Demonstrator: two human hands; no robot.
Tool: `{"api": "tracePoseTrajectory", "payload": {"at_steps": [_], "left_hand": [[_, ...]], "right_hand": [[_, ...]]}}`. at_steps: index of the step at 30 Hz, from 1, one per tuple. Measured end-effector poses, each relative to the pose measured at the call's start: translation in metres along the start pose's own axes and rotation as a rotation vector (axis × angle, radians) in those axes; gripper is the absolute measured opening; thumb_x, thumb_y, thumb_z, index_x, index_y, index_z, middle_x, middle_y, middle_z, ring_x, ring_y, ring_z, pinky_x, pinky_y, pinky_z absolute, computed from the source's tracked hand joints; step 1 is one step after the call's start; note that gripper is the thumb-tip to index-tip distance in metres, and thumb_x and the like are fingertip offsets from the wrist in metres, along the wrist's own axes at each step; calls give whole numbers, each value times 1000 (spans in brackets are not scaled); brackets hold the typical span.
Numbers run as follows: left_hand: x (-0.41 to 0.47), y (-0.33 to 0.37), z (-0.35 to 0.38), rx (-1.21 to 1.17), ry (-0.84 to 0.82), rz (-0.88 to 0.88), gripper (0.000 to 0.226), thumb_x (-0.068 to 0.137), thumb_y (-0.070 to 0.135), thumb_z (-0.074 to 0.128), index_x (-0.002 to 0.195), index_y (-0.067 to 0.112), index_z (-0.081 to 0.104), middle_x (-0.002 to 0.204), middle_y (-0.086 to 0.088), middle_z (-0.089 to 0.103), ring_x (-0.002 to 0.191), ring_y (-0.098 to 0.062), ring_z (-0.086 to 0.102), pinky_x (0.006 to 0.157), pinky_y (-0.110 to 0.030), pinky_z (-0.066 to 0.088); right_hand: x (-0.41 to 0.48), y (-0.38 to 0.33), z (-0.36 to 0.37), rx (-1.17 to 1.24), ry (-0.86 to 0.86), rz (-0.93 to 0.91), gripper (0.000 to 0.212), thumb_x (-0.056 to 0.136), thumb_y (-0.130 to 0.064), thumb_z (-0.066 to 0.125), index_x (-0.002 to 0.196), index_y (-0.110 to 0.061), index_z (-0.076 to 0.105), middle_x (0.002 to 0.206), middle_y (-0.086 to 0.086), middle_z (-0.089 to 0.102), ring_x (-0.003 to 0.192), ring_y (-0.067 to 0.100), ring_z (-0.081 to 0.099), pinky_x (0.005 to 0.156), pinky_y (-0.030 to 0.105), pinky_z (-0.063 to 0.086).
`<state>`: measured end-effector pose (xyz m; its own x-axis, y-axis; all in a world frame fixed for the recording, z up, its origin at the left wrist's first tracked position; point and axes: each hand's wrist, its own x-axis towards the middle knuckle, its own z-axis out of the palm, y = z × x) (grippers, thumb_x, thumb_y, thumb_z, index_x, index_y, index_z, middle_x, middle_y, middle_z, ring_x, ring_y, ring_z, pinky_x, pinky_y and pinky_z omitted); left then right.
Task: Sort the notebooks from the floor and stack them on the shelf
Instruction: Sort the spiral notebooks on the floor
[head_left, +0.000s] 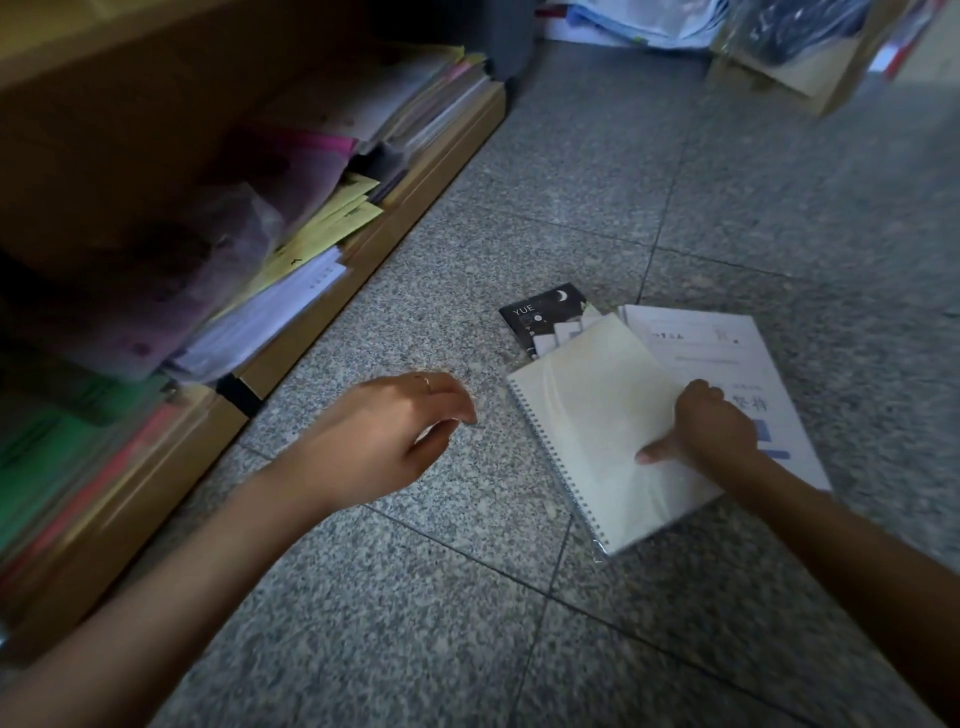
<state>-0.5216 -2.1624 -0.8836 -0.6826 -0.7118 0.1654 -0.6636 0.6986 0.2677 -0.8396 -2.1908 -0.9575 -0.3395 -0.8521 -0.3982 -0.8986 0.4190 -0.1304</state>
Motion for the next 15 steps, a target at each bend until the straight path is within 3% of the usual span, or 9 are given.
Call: {"api": "tracePoseTrajectory", "payload": {"at_steps": [5,9,11,13,15], "left_hand": [[-9,-2,11,-61,-14,-85,30,90,32,38,106,32,64,115,19,61,97,-2,62,73,-26,54],[-18,-3,27,-269,-61,-220,27,91,38,43,109,33,62,116,21,58,101,4,58,77,-18,48],[-21,1,34,-472,-113,-352,19,94,29,52,110,37,59,116,20,58,104,6,55,82,-19,46],[-24,5,44,-678,-199,-548,27,93,23,56,116,37,50,119,16,55,109,2,54,84,-20,44],[-25,8,51,-804,-319,-781,48,90,36,58,133,27,38,128,6,50,116,-10,51,89,-25,44]], "right_hand": [[3,6,-13,41,57,-170,62,73,-42,76,112,-5,46,116,16,56,103,29,54,74,31,33],[-6,0,-29,294,-91,-355,27,88,-31,61,104,-12,50,109,8,56,90,18,49,72,31,37],[-17,-11,-34,471,-121,-436,22,90,-25,59,106,-11,52,105,5,57,85,13,52,66,28,39],[-31,-26,-39,605,-128,-506,20,91,-20,58,109,-12,54,100,0,59,82,6,54,63,23,40],[-46,-42,-41,763,-162,-554,21,92,-17,57,113,-16,54,100,-7,62,86,3,58,66,20,44]]}}
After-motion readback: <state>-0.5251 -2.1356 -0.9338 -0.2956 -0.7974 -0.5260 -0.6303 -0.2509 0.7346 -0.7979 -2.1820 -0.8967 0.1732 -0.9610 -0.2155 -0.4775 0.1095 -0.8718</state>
